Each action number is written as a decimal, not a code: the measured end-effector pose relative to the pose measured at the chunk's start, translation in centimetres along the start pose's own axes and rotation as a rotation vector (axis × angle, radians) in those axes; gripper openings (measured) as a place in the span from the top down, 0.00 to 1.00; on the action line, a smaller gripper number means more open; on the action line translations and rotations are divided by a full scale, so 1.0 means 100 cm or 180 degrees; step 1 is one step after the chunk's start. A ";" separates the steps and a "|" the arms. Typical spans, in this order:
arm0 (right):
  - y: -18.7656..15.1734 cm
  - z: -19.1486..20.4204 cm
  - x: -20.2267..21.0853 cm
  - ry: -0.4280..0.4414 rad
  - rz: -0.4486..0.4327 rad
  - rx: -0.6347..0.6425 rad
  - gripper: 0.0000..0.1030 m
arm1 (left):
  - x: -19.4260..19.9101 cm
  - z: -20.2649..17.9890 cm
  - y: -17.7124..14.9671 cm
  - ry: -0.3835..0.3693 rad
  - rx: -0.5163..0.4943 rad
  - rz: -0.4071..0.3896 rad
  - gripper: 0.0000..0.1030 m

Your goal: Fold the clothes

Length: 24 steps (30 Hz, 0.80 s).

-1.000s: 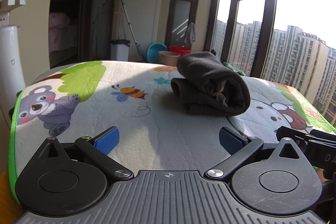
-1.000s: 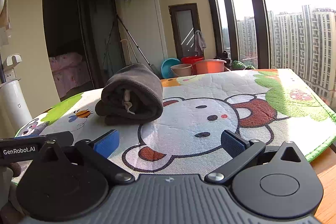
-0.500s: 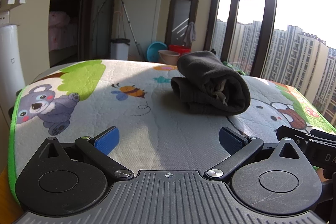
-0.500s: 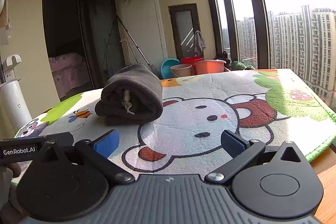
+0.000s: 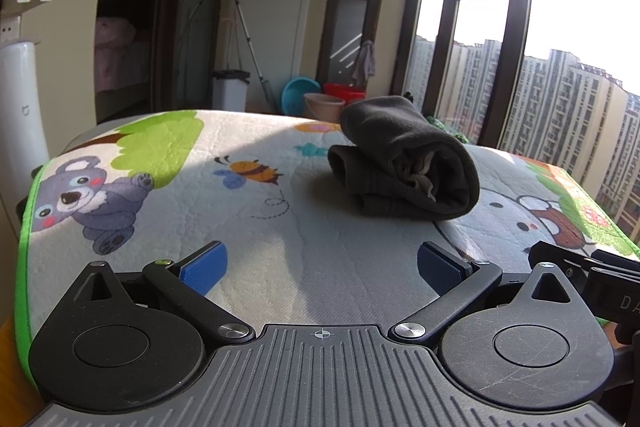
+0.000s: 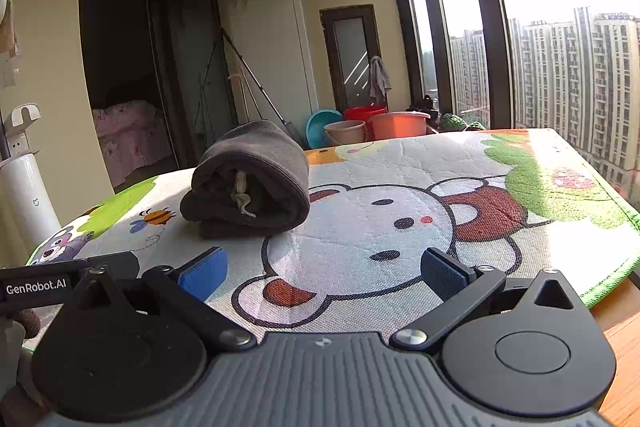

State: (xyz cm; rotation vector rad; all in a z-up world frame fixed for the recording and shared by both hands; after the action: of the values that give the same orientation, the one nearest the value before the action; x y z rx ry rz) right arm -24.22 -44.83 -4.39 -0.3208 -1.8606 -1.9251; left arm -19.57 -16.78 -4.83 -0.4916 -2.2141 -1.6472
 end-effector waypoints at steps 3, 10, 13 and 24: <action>0.000 0.000 0.001 0.0007 -0.0009 -0.0002 0.00 | 0.001 -0.002 0.000 -0.0054 -0.0061 -0.0015 0.00; 0.003 0.000 -0.004 -0.0008 0.0032 0.0014 0.00 | -0.006 -0.006 0.003 -0.0303 -0.0103 0.0251 0.00; 0.003 0.002 -0.005 -0.0025 0.0053 0.0048 0.00 | -0.005 -0.005 0.004 -0.0346 -0.0091 0.0224 0.00; 0.003 0.009 -0.013 -0.0079 0.0169 0.0244 0.00 | -0.006 -0.011 0.002 -0.0219 -0.0145 0.0208 0.00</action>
State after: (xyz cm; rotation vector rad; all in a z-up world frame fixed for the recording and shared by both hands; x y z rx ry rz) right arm -23.10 -43.80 -4.68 -0.3674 -1.9168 -1.8177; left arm -18.91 -17.78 -4.62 -0.6352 -2.1886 -1.6738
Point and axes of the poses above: each gripper's, at about its wrist camera, not at the fingertips, and x roughly against the way its jaws point, z to its left, y to its top, the point moved 1 cm from there along -x, roughly the way its jaws point, and after that the axes turned 10 degrees about x, right-handed, at the moved point
